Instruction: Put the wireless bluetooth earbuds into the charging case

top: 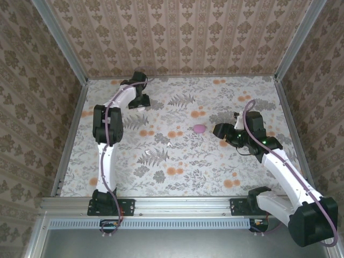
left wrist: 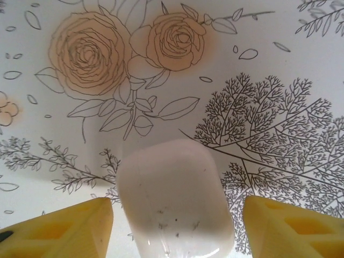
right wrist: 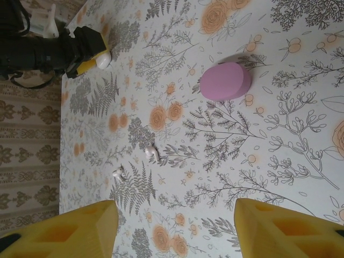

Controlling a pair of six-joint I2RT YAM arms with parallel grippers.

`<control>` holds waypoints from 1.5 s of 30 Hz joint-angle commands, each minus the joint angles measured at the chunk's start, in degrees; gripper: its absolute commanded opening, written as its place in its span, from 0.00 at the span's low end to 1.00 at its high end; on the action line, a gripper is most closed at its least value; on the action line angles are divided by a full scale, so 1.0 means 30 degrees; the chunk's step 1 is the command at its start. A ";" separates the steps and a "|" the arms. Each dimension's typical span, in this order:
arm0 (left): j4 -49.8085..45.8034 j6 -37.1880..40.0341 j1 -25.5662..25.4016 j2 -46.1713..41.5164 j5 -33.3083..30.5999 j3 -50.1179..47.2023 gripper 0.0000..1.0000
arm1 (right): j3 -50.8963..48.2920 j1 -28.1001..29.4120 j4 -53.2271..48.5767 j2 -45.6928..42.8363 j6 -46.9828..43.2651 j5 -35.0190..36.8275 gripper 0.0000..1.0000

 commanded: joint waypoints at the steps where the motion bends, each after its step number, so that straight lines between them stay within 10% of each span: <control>1: -0.1151 -0.0124 0.0128 0.0691 -0.0177 0.0976 0.64 | -0.0322 0.0045 -0.0636 -0.0463 0.0134 0.0226 0.61; 19: -0.1289 0.2785 -0.0045 0.0286 0.0952 0.0359 0.49 | -0.0790 0.0031 -0.0386 -0.0671 0.0115 0.0292 0.61; 28: 0.1779 0.5210 -0.1094 -0.3822 0.2729 -0.5162 0.49 | -0.0861 -0.0013 0.0112 -0.0124 0.0091 0.0290 0.61; 45: 0.7436 1.0295 -0.7452 -1.2009 0.6468 -1.3571 0.48 | -0.0692 -0.1000 0.0539 0.1083 -0.0145 -0.0312 0.61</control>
